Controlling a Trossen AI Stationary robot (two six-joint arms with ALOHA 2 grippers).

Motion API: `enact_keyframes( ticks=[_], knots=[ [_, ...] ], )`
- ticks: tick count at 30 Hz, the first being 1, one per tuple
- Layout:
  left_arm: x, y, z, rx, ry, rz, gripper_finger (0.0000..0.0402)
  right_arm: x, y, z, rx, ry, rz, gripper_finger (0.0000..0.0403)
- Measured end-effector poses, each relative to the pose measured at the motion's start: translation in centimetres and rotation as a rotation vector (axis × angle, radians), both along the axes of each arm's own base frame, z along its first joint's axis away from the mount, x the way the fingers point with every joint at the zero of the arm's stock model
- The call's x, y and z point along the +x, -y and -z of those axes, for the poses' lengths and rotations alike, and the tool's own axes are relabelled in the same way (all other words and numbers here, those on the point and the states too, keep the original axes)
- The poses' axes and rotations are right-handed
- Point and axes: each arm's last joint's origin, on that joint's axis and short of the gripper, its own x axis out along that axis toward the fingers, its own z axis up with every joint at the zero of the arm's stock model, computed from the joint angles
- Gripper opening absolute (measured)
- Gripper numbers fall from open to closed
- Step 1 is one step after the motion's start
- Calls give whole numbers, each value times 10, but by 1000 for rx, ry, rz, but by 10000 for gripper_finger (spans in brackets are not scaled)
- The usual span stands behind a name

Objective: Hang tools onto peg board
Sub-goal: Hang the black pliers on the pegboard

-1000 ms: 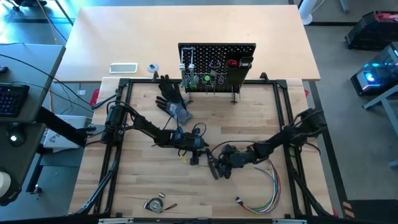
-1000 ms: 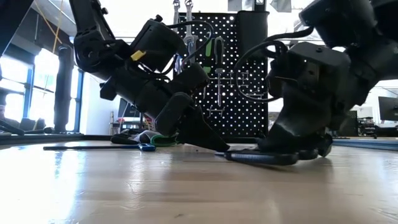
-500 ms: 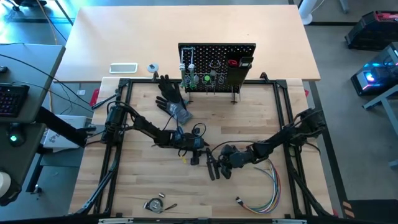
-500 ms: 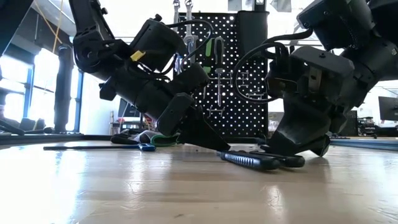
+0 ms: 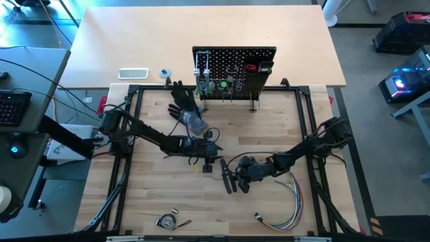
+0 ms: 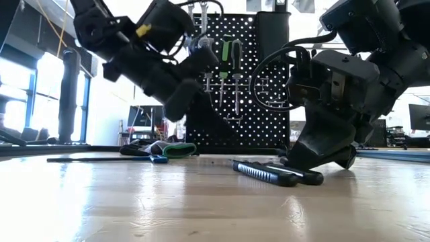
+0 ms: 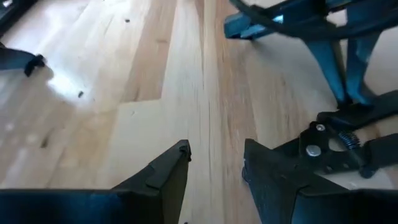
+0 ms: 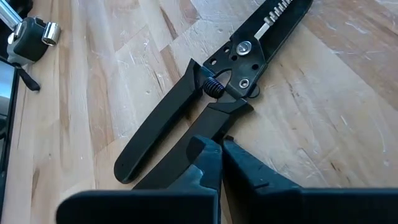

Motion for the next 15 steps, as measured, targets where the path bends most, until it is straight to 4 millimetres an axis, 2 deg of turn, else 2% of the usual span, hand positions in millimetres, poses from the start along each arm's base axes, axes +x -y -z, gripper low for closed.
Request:
enact_keyframes(
  ticks=[5,9,15],
  knots=[
    [-4,7,-11,-16,-14,101,146,0,0,0,1,0,2,5],
    [-7,27,-8,-47,-34,261,146,0,0,0,3,2,4,5],
    [-8,58,2,52,-6,409,157,0,0,0,7,3,6,5]
  ],
)
